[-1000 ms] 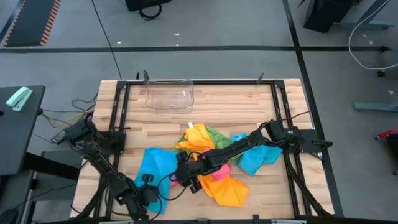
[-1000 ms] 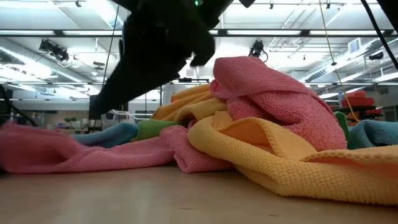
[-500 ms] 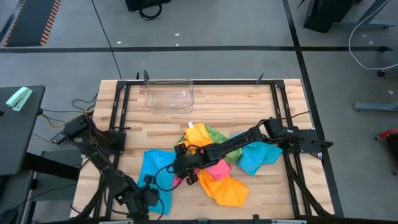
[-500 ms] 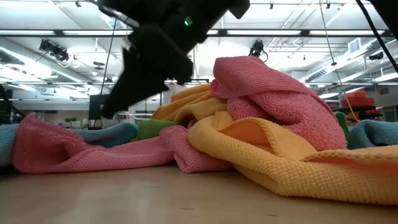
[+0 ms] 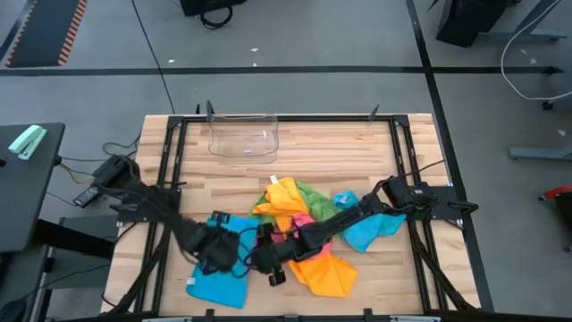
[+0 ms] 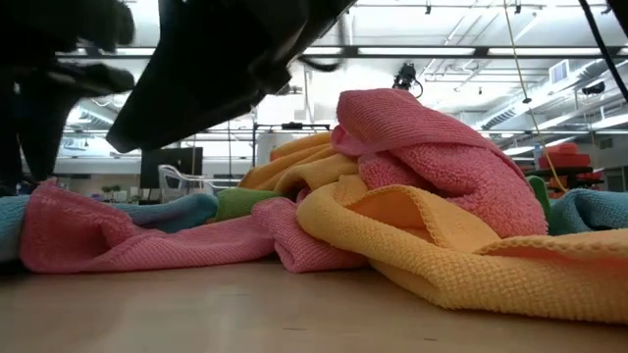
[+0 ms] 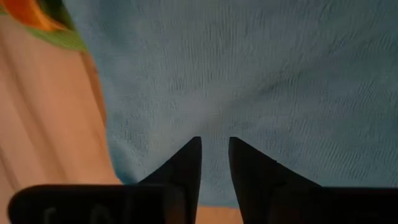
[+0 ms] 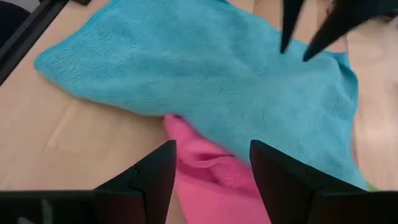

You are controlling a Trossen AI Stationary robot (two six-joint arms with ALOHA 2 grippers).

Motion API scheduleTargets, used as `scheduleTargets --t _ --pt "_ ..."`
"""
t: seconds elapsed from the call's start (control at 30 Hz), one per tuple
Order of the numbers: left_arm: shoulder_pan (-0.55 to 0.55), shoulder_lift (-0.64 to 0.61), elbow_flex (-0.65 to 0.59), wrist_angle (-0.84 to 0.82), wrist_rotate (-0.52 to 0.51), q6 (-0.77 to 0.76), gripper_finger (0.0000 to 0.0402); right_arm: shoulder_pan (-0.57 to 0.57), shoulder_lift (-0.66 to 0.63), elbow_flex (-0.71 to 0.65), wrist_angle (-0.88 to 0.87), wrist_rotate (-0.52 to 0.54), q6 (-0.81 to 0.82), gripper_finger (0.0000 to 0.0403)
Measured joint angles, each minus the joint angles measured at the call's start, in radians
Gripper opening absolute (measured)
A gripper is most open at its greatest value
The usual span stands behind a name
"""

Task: Fold microfiber towels
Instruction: Fold the left blue microfiber towel

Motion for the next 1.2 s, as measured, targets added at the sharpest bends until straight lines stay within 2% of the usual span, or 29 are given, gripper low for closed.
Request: scheduleTargets --t 0.3,0.5,0.67,0.97,1.2 --pt "0.195 0.000 -0.024 -0.005 0.057 0.216 0.0096 0.078 0.000 -0.049 0.002 0.138 0.013 0.0213" --pt "0.326 0.000 -0.024 -0.031 0.167 0.258 0.0122 0.079 0.000 -0.091 0.014 0.146 0.037 0.0213" --pt "0.409 0.000 -0.032 -0.095 0.178 0.284 0.0138 0.085 0.000 -0.097 0.012 0.146 0.072 0.0213" --pt "0.447 0.000 -0.226 -0.018 0.180 0.289 0.0141 0.126 0.000 -0.097 -0.018 0.146 0.083 0.0213" --pt "0.442 -0.001 -0.245 0.013 0.181 0.299 0.0126 0.117 0.000 -0.097 -0.020 0.163 0.095 0.0213"
